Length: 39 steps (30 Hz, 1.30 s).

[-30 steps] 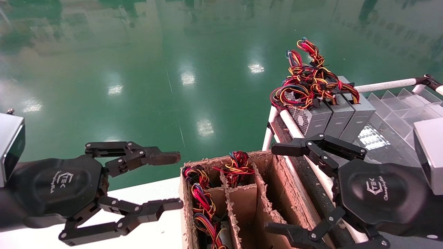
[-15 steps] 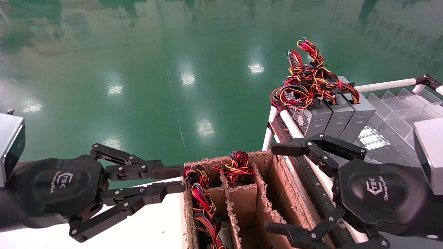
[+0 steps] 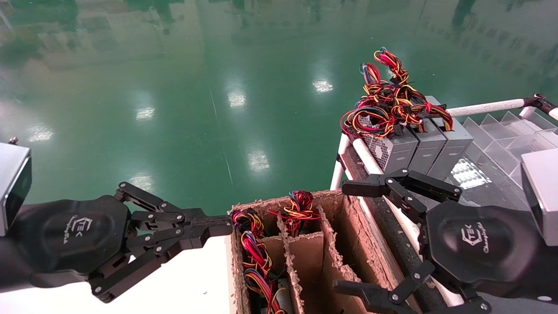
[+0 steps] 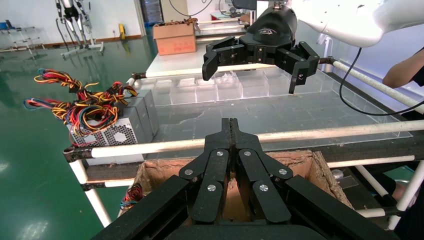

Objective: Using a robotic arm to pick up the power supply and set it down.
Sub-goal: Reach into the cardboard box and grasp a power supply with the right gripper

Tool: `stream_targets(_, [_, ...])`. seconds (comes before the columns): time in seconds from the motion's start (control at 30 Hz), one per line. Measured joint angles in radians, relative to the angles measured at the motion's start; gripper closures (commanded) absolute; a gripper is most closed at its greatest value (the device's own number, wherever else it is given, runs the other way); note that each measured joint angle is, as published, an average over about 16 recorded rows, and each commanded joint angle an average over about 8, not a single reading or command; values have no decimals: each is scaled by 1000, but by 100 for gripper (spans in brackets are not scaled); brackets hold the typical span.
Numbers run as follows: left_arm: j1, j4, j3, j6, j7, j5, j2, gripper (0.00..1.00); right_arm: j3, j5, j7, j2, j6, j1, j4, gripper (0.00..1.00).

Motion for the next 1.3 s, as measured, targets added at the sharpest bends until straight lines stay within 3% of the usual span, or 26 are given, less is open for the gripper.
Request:
stream_targets(0.1, [0,0,0,0,0,0,0,7,0,0,0,0,0,0,0,0])
stream_targets(0.13, [0,0,0,0,0,0,0,0,0,0,0,0,0,0,0,0])
stream_targets(0.87, [0,0,0,0,0,0,0,0,-9,-21,8,2,10,0,-6,0])
stream_targets(1.1, [0,1,1,0,0,0,0,0,-48,-79,43,-17,21,15,-29,0])
stream_targets(1.3, [-1,1,1,0,1,0,0,0,-123,-178,91,-82,23,61,-84,0])
